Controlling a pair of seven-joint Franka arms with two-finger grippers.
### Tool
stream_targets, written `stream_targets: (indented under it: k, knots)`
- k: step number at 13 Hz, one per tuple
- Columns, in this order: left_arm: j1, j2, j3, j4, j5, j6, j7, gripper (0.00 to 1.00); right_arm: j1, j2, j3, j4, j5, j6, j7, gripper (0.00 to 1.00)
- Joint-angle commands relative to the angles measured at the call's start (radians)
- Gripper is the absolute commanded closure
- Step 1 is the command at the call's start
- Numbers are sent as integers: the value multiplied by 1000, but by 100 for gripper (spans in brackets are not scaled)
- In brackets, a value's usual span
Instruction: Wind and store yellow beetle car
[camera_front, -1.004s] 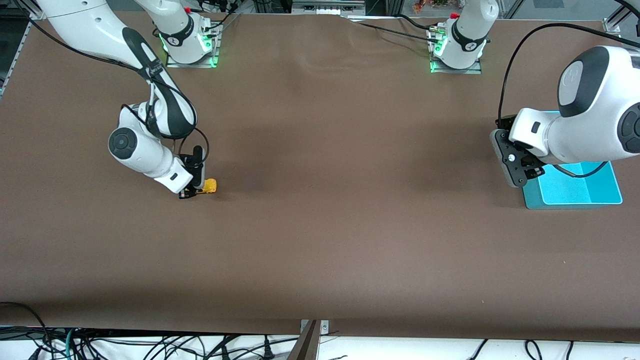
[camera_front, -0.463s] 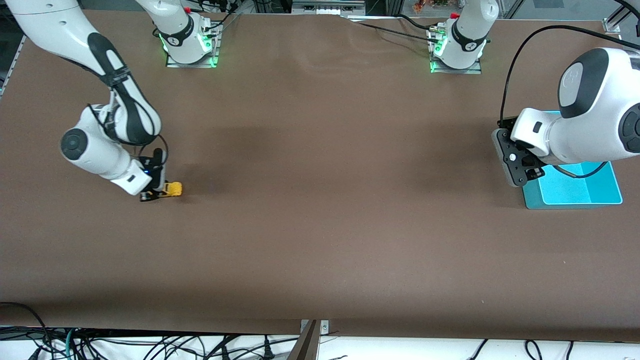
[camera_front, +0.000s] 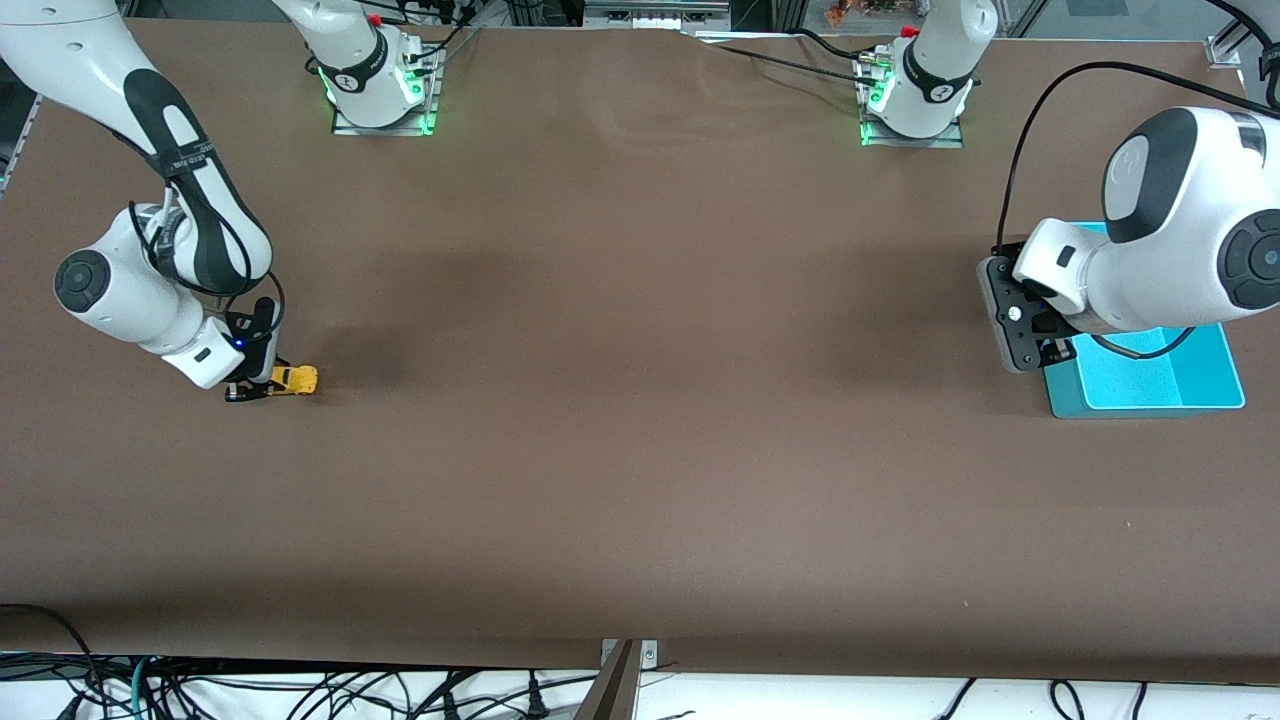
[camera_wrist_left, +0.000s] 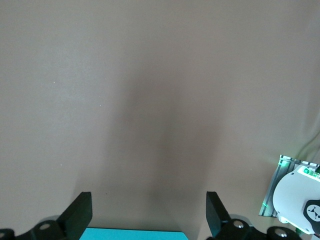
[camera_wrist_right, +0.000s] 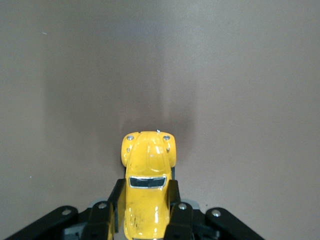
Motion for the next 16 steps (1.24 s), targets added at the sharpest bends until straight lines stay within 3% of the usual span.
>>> stream_targets:
  k: [1, 4, 7, 8, 12, 16]
  knots:
    - [7, -68, -2, -101, 2, 70, 85, 0, -12, 57, -8, -17, 2, 8, -19, 88]
    - [7, -71, 0, -130, 4, 108, 131, 0, -12, 52, 25, 31, -1, -32, -16, 43]
    - [17, -111, 0, -215, 2, 175, 159, 0, -10, 45, 67, 104, 2, -118, -10, 19]
    - [18, -115, 0, -224, 2, 185, 170, 0, -10, 42, 80, 124, 2, -141, -5, 4]
    - [18, -117, 0, -266, 2, 217, 194, 0, -9, -6, 136, 226, 1, -297, 24, 0]
    - [53, -131, 0, -371, 1, 329, 262, 0, -9, -160, 145, 250, 8, -352, 16, 0]
